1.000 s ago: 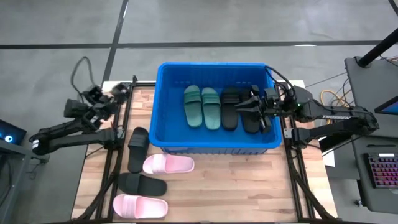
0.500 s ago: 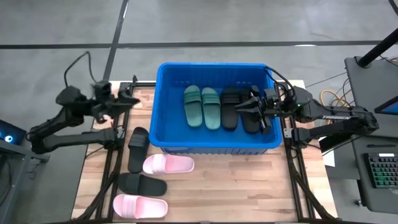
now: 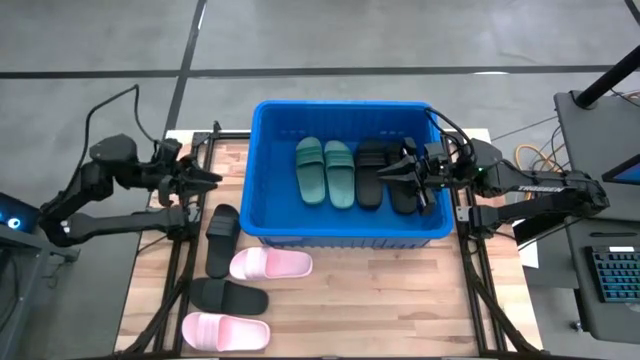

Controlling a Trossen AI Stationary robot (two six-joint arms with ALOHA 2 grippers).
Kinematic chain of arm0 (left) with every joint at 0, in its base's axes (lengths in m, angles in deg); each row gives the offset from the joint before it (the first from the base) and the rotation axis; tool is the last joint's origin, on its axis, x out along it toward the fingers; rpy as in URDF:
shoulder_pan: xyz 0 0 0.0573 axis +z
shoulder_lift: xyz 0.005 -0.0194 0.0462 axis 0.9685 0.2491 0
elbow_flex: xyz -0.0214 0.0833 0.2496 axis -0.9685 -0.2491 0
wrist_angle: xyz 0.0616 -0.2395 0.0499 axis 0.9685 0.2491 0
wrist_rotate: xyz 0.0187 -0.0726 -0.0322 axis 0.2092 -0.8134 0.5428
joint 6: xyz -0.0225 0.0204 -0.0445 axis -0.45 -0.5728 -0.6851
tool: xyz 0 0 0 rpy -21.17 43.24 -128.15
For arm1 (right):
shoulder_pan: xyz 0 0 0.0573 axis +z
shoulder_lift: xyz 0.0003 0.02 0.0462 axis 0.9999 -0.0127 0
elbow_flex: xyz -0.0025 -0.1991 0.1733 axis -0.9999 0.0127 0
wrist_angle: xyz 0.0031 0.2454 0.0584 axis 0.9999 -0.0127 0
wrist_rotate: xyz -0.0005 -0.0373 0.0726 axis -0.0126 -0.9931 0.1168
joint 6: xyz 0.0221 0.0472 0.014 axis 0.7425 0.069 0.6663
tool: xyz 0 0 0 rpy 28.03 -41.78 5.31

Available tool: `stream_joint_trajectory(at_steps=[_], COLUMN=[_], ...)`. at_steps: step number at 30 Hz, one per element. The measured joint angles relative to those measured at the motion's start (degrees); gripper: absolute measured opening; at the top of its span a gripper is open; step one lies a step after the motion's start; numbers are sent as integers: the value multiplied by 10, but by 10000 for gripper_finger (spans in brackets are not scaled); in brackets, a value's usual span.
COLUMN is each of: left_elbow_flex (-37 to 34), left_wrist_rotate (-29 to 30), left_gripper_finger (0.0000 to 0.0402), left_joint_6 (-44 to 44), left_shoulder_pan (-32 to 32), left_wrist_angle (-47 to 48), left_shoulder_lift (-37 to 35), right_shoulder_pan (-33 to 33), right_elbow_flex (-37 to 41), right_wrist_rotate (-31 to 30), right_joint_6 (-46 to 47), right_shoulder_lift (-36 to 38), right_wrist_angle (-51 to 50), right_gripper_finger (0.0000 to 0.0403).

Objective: Pick and place slides into bin
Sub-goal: Put the pink slide into the blue container

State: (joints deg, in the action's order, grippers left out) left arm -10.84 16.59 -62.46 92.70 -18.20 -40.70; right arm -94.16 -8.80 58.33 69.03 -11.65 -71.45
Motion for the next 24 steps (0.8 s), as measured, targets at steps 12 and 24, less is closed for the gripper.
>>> stream_joint_trajectory(at_steps=[12, 24], left_elbow_flex=[72, 210], left_wrist_rotate=[-43, -93], left_gripper_finger=[186, 166], left_joint_6=[64, 124], left_shoulder_pan=[-11, -26], left_wrist_angle=[-81, 63], left_shoulder_lift=[106, 236], right_shoulder_pan=[0, 0], right_elbow_flex=[0, 0], right_wrist_rotate=[0, 0], right_joint_6=[0, -1], right_shoulder_lift=[0, 0], right_wrist_angle=[0, -2], right_gripper_finger=[66, 64])
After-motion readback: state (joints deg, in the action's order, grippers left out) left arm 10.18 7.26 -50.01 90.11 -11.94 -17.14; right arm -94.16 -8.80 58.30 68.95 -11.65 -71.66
